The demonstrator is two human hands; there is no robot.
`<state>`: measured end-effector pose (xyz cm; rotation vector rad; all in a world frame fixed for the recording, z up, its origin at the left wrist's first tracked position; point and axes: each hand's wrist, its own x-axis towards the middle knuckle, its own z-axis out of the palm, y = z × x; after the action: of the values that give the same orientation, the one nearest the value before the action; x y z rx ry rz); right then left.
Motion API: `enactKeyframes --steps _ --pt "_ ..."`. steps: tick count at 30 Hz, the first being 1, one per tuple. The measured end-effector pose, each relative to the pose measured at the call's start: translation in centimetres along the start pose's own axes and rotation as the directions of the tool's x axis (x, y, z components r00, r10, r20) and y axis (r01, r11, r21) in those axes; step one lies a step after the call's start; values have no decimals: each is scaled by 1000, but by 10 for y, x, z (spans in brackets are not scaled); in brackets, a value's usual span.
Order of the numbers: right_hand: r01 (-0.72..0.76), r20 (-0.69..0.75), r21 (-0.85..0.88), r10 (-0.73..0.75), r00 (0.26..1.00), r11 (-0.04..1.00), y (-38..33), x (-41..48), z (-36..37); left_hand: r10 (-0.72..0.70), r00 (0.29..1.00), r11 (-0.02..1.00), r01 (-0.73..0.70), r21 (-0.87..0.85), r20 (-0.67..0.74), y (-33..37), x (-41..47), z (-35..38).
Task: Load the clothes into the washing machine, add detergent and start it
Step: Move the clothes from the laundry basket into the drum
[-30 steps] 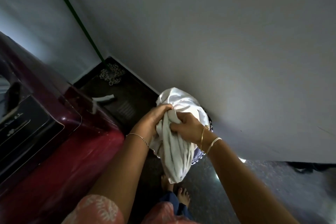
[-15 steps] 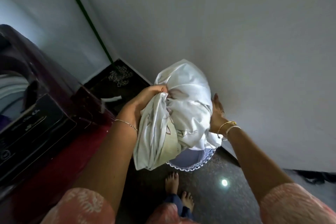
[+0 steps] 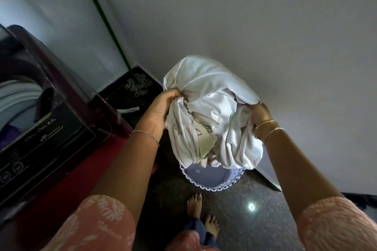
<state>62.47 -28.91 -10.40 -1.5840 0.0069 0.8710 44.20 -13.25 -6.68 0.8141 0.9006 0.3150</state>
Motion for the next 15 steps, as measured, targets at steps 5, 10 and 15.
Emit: enactKeyframes --steps 5,10,15 --pt "-62 171 350 2 985 935 -16 -3 10 60 998 993 -61 98 15 -39 5 5" --pt "-90 189 355 23 982 931 -17 -7 17 272 951 933 -222 285 -148 -67 10 17" --pt "-116 153 132 95 984 984 -11 -14 40 -31 976 827 -98 553 218 -67 10 14"
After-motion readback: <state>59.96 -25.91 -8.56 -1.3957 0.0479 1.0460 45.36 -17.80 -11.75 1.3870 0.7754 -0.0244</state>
